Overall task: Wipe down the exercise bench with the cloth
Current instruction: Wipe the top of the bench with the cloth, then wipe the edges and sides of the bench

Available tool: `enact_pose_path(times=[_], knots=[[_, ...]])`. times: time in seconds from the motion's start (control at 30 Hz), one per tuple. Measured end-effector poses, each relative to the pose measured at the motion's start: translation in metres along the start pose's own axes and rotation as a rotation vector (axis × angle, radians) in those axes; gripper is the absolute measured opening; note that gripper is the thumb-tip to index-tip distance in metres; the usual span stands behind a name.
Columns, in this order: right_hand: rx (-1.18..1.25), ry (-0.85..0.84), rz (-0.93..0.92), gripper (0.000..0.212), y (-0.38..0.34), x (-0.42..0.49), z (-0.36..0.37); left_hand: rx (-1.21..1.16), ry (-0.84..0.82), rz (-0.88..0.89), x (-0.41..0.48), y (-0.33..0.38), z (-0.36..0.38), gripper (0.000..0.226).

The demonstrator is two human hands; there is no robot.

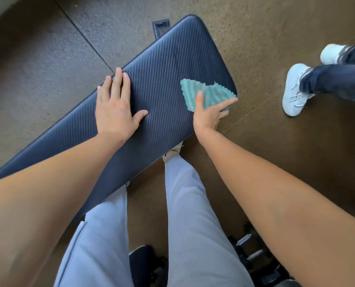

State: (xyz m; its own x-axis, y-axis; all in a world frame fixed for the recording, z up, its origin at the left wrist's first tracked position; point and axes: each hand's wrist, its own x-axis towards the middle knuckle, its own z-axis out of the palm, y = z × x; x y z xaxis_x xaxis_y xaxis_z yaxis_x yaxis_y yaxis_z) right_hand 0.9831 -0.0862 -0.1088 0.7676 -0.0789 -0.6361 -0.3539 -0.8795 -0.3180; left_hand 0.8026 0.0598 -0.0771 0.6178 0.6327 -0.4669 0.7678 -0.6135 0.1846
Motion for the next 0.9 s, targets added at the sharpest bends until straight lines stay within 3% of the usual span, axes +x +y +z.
enact_pose_path(times=[0.13, 0.23, 0.37, 0.47, 0.67, 0.8, 0.9], knots=[[-0.099, 0.192, 0.128, 0.091, -0.05, 0.039, -0.013, -0.009, -0.009, 0.001, 0.001, 0.0, 0.003, 0.1], [-0.28, 0.164, 0.085, 0.069, -0.092, 0.058, -0.017, -0.028, -0.005, -0.001, 0.001, -0.002, 0.004, 0.099], [-0.397, -0.032, -0.228, 0.066, -0.158, 0.056, -0.007, -0.034, 0.001, 0.005, 0.002, -0.006, 0.009, 0.099], [-0.548, -0.071, -0.441, 0.058, -0.195, 0.052, 0.015, -0.065, 0.011, 0.005, 0.002, -0.007, 0.01, 0.099], [-1.219, -0.213, -1.11, 0.049, -0.191, 0.01, 0.063, -0.159, 0.024, -0.02, 0.0, -0.008, 0.009, 0.1], [-1.244, -0.45, -1.361, 0.049, -0.17, -0.008, 0.075, -0.409, 0.185, -0.178, 0.001, -0.012, -0.001, 0.07], [-1.053, -0.473, -1.43, 0.086, -0.165, -0.001, 0.055, -0.406, 0.308, -0.096, 0.014, -0.018, -0.009, 0.063]])
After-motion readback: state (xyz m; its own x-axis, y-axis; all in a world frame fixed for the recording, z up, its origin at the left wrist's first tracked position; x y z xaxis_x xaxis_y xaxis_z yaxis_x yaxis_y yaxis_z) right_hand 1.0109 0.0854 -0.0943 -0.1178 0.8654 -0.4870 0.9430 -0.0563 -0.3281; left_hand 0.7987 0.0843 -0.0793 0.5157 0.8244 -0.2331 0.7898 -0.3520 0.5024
